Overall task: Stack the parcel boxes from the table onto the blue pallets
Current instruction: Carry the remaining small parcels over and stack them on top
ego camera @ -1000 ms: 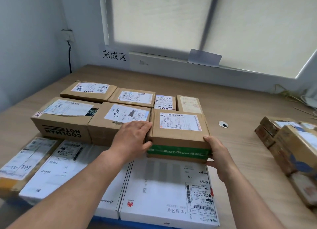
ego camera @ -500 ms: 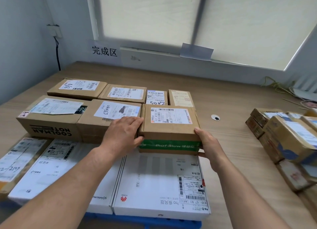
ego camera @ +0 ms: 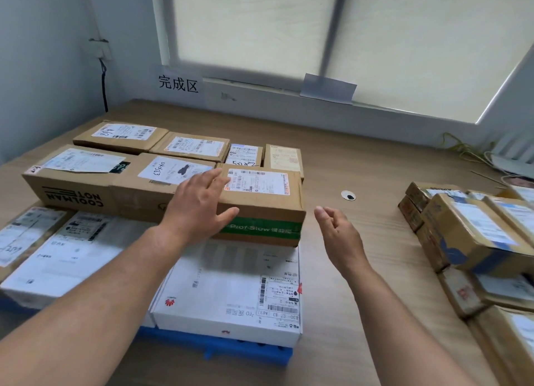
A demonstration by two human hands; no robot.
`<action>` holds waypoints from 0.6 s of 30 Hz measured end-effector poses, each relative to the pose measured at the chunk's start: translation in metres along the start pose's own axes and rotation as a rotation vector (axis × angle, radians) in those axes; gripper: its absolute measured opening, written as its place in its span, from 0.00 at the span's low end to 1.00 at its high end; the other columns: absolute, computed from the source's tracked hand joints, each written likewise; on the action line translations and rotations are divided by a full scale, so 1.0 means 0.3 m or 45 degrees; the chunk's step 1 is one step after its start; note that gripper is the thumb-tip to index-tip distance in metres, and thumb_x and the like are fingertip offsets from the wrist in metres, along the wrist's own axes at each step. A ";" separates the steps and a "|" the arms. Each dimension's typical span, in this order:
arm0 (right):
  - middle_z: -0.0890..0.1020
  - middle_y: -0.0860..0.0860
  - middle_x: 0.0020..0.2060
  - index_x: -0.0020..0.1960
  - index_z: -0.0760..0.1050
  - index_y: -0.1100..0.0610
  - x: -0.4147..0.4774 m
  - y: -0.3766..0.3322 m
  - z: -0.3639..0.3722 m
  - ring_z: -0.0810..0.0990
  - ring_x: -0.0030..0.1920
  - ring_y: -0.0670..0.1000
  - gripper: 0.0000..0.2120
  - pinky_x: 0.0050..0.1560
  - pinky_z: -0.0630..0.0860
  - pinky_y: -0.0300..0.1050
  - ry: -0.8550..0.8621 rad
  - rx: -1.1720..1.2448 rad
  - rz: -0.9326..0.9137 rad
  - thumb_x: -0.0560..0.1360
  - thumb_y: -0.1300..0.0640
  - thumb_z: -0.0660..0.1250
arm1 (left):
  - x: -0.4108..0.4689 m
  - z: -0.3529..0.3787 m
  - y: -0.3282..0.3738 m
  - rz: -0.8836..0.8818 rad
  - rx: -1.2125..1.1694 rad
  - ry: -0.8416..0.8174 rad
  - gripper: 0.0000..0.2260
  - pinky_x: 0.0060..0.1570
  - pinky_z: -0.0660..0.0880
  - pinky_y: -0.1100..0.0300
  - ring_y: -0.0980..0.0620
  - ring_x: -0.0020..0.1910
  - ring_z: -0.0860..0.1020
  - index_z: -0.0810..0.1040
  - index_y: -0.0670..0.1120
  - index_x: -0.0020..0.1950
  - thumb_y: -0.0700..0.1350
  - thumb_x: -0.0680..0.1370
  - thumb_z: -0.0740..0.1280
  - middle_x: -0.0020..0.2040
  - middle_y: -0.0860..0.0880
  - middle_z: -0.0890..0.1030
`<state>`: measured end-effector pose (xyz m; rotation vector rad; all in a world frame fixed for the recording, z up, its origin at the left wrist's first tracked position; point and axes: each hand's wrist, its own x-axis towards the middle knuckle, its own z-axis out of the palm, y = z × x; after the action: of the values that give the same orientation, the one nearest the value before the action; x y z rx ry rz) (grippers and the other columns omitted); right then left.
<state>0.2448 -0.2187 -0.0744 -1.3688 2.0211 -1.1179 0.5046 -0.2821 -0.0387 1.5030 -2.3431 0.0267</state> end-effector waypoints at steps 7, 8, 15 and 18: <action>0.78 0.50 0.57 0.63 0.74 0.53 -0.043 0.083 -0.177 0.76 0.52 0.48 0.19 0.48 0.71 0.44 0.199 -0.256 -0.150 0.79 0.43 0.58 | -0.006 0.035 0.315 0.165 -0.166 0.281 0.26 0.60 0.71 0.47 0.44 0.62 0.75 0.74 0.43 0.66 0.58 0.73 0.61 0.64 0.44 0.76; 0.77 0.50 0.57 0.63 0.74 0.52 -0.052 0.100 -0.208 0.77 0.54 0.49 0.19 0.48 0.72 0.45 0.221 -0.305 -0.166 0.79 0.43 0.58 | -0.006 0.045 0.365 0.173 -0.192 0.273 0.27 0.60 0.71 0.48 0.45 0.62 0.75 0.74 0.44 0.65 0.59 0.73 0.58 0.63 0.45 0.76; 0.74 0.49 0.62 0.68 0.70 0.51 -0.142 0.256 -0.474 0.72 0.63 0.49 0.19 0.55 0.72 0.46 0.289 -0.656 -0.213 0.78 0.49 0.63 | -0.061 0.197 0.701 0.174 -0.302 0.134 0.27 0.51 0.75 0.51 0.45 0.55 0.79 0.77 0.44 0.62 0.60 0.73 0.57 0.57 0.46 0.80; 0.74 0.49 0.63 0.68 0.70 0.50 -0.184 0.343 -0.587 0.72 0.64 0.50 0.19 0.56 0.73 0.45 0.307 -0.727 -0.193 0.78 0.50 0.62 | -0.093 0.260 0.846 0.158 -0.338 0.074 0.25 0.48 0.76 0.51 0.44 0.50 0.80 0.78 0.44 0.59 0.60 0.72 0.59 0.53 0.47 0.82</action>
<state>0.0815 -0.0850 -0.0626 -1.7484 2.5815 -0.8233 0.2686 -0.1630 -0.0761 1.2137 -2.2858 -0.1991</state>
